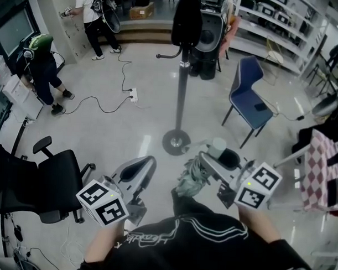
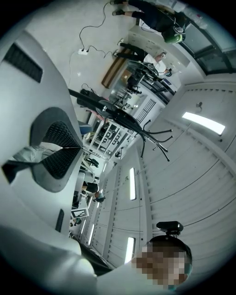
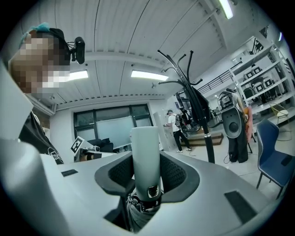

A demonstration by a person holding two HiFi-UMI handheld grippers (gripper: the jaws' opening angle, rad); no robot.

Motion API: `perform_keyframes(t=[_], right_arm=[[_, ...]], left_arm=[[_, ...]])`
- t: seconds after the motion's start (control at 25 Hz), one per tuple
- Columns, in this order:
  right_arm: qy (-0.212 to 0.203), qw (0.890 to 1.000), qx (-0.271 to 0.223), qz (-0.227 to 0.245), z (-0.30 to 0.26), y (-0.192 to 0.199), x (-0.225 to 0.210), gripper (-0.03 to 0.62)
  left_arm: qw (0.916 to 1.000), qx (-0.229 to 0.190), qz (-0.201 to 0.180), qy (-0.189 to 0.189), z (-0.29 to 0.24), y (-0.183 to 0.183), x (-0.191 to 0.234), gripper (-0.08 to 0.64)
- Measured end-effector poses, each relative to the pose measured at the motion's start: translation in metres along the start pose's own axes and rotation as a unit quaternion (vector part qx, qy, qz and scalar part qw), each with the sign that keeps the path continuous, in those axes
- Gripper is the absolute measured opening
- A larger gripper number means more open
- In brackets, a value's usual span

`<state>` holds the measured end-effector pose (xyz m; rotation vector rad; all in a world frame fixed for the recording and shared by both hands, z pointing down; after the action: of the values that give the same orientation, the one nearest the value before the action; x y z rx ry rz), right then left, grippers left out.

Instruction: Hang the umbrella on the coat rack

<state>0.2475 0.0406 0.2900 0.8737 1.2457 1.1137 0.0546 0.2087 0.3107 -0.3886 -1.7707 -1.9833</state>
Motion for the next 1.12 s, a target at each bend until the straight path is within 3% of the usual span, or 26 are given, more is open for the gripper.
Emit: perform_keyframes(t=[0.56,1.12], right_arm=[[-0.029,1.000,-0.005,-0.004,-0.088,0.006,-0.093,0.161],[-0.062,0.998,-0.002,-0.013,-0.189,0.004,-0.200,0.161]], left_arm=[[0.9993,0.021,0.007,-0.029,-0.078,-0.018,0.091,0.002],[0.9969,0.073,0.020,-0.019,-0.201,-0.035,0.198,0.003]])
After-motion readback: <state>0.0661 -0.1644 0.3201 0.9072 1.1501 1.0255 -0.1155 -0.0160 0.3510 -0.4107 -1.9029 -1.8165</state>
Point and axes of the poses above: the fingertips, and each gripper's own axes: z backward along the fingers, x to its left, y out of its underside, the point moved 8 cm from there along z, backward along the fingers, and after that the axes turned 14 degrees about -x, right-handed, at the moved point
